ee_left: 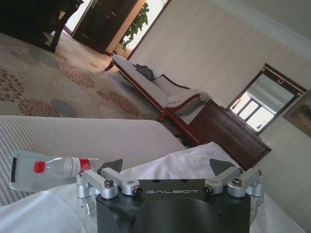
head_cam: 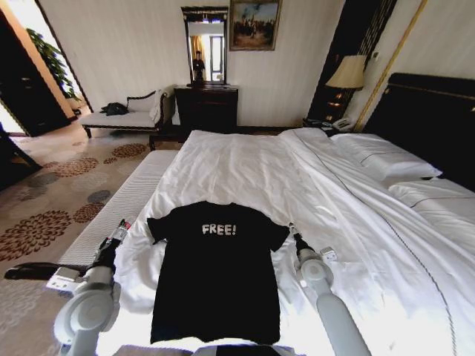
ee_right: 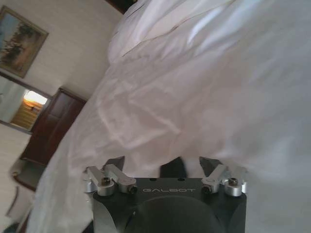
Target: Fold the clothes on the bed.
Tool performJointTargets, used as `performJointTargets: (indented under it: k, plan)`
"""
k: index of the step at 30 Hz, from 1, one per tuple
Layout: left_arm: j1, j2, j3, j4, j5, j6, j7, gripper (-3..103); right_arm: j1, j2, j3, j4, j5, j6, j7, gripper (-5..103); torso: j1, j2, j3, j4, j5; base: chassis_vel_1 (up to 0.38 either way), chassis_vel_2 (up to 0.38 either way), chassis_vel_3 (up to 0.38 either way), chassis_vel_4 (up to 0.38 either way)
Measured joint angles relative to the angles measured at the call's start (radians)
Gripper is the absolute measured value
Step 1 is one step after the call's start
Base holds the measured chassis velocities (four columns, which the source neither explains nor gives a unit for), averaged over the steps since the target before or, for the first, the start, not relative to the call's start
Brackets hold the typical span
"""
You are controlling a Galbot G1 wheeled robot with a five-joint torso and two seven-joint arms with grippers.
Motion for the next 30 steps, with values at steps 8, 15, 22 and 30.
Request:
performJointTargets:
  k: [8, 15, 22, 30]
  plan:
    - [-0.034, 0.120, -0.067, 0.028, 0.022, 0.046, 0.019, 100, 0.027, 0.001, -0.028, -0.038, -0.022, -0.007, -0.010, 58, 0.000, 0.000, 0.000, 0.0000, 0.0001, 0.000, 0.000, 0.000, 0.000]
    - [-0.044, 0.147, -0.065, 0.053, 0.035, 0.059, 0.022, 100, 0.036, 0.003, -0.033, -0.060, -0.051, -0.007, -0.005, 56, 0.000, 0.000, 0.000, 0.0000, 0.0003, 0.000, 0.000, 0.000, 0.000]
    - [-0.048, 0.117, -0.031, 0.077, 0.061, 0.057, 0.022, 100, 0.029, 0.003, -0.028, -0.051, -0.083, -0.005, 0.005, 83, 0.000, 0.000, 0.000, 0.0000, 0.0001, 0.000, 0.000, 0.000, 0.000]
    - [-0.041, 0.107, -0.022, 0.071, 0.069, 0.055, 0.019, 100, 0.038, 0.002, -0.026, -0.084, -0.074, 0.004, 0.001, 100, 0.000, 0.000, 0.000, 0.0000, 0.0002, 0.000, 0.000, 0.000, 0.000]
